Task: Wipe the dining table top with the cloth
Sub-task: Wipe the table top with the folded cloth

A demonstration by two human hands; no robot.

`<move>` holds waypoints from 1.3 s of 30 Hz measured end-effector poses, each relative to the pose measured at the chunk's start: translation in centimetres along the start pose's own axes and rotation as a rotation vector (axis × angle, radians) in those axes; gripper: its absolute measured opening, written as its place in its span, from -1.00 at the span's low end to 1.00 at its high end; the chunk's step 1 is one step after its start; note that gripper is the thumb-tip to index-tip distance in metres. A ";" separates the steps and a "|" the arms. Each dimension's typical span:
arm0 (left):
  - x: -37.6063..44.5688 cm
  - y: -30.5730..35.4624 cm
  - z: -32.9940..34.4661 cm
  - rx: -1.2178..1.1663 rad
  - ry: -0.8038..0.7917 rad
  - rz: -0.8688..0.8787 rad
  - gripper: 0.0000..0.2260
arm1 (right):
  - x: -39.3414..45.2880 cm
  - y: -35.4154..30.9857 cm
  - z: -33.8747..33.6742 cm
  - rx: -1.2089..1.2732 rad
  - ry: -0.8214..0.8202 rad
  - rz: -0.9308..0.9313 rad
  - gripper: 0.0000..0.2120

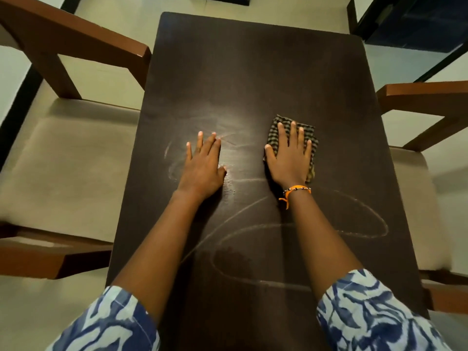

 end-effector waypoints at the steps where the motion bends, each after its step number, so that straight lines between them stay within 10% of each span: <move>1: -0.1 -0.9 -0.4 -0.007 0.027 -0.014 -0.40 | 0.2 -1.6 0.3 0.005 0.000 -0.022 -0.42; 17: -4.8 -14.1 -3.3 -0.166 0.114 -0.281 -0.45 | -2.4 -22.7 4.9 -0.005 -0.204 -0.562 -0.41; 27: -6.1 -15.0 -1.5 -0.240 0.055 -0.256 -0.41 | 2.3 -8.8 1.4 0.002 -0.074 -0.124 -0.43; 39: -6.8 -17.3 -3.2 -0.513 0.213 -0.093 -0.56 | 3.4 -24.7 4.6 0.036 -0.161 -0.295 -0.40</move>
Point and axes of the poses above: each hand's wrist, its own x-axis towards the middle knuckle, its own z-axis out of the palm, y = z × x, the point moved 6 cm from there along x, towards the middle knuckle, and after that the axes turned 1 degree about -x, right-handed, at the moved point
